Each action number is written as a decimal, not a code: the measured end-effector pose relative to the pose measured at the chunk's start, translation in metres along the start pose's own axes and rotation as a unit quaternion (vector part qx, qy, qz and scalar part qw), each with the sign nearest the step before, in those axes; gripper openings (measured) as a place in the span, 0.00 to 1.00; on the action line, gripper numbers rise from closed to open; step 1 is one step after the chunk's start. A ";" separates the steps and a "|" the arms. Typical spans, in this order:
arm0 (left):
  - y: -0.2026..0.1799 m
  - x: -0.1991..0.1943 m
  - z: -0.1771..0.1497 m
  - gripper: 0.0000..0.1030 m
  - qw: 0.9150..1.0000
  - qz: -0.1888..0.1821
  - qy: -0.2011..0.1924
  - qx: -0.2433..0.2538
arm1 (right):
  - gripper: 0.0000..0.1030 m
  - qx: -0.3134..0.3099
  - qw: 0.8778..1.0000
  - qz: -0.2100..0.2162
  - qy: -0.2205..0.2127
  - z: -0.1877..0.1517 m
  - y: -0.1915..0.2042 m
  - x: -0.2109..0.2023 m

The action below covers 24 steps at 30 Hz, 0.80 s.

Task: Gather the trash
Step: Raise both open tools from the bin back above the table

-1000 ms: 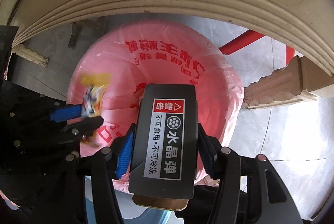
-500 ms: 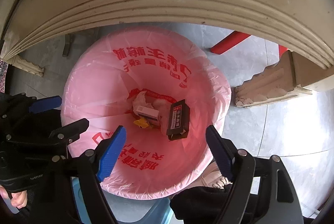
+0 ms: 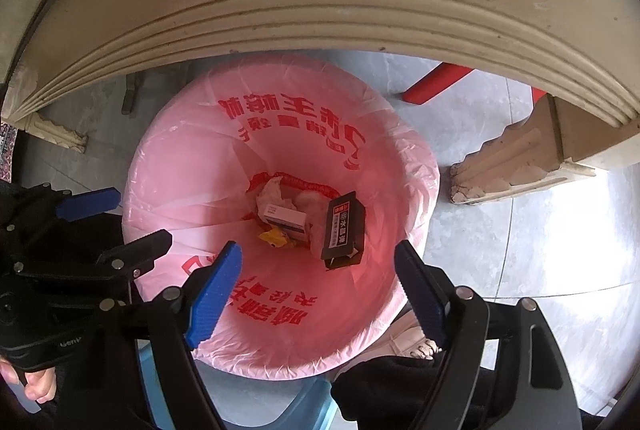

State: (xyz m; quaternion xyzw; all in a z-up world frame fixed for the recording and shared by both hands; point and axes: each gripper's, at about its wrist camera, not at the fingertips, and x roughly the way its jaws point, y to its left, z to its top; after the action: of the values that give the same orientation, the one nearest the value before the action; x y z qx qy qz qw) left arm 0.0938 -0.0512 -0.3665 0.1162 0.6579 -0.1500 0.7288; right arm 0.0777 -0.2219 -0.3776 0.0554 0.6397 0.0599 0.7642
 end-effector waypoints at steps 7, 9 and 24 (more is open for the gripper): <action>-0.005 -0.016 -0.008 0.71 1.000 0.010 -0.020 0.015 | 0.74 0.012 1.000 0.012 -0.012 -0.005 0.000 -0.014; -0.005 -0.024 -0.011 0.72 0.999 0.016 -0.025 0.019 | 0.74 0.008 1.000 0.008 -0.020 -0.007 0.002 -0.023; -0.004 -0.148 -0.027 0.74 0.994 0.030 -0.081 0.067 | 0.79 0.004 0.993 0.028 -0.113 -0.020 0.015 -0.151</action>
State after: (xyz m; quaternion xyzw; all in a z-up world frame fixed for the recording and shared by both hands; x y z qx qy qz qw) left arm 0.0543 -0.0353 -0.2225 0.1721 0.5814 -0.1813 0.7743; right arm 0.0317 -0.2312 -0.2316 0.0831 0.5474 0.0720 0.8296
